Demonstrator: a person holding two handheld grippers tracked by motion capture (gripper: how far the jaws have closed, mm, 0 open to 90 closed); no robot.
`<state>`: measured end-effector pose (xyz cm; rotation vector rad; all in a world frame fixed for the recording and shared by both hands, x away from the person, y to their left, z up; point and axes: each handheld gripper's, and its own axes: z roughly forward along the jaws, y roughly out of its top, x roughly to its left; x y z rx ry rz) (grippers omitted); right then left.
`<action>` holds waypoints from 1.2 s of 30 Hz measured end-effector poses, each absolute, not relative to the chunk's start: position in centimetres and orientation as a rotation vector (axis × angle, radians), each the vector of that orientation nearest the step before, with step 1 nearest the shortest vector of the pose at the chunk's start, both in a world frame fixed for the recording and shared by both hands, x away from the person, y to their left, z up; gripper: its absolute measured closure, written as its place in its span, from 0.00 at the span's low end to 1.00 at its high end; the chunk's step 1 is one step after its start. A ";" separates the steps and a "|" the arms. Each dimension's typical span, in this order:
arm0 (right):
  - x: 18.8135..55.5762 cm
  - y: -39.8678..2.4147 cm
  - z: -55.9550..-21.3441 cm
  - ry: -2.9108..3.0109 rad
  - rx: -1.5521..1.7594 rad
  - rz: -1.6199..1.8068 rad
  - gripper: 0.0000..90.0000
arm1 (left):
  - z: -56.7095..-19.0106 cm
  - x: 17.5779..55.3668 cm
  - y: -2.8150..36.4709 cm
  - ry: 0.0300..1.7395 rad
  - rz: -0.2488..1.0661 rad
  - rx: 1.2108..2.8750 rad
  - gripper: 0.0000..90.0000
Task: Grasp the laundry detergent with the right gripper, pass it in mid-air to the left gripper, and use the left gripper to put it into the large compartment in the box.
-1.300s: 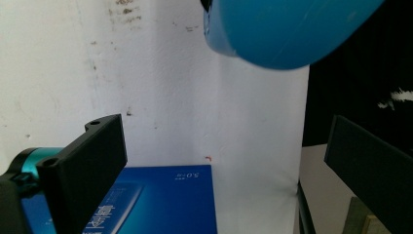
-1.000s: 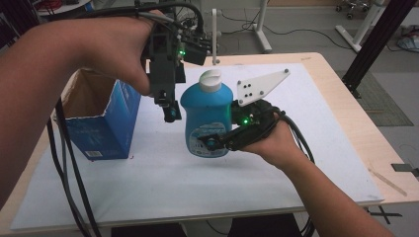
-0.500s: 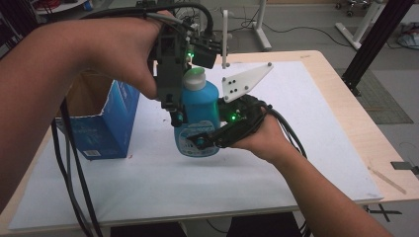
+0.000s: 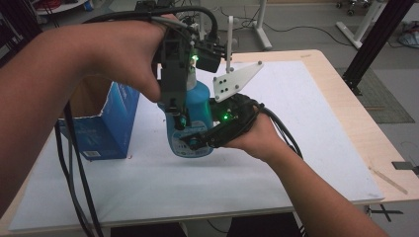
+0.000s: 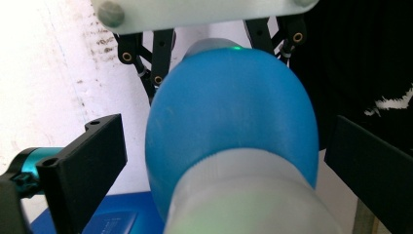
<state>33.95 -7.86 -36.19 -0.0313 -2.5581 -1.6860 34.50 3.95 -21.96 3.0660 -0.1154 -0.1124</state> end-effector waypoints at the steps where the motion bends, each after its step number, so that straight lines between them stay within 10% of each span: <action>1: 34.0 -7.8 -36.2 -2.560 -0.026 -1.685 0.50 | -22.0 34.5 3.9 -0.115 -0.113 3.067 0.02; 36: 34.0 -7.9 -36.0 -2.545 -0.033 -1.714 0.50 | -21.8 34.2 3.7 -0.107 -0.083 3.086 0.27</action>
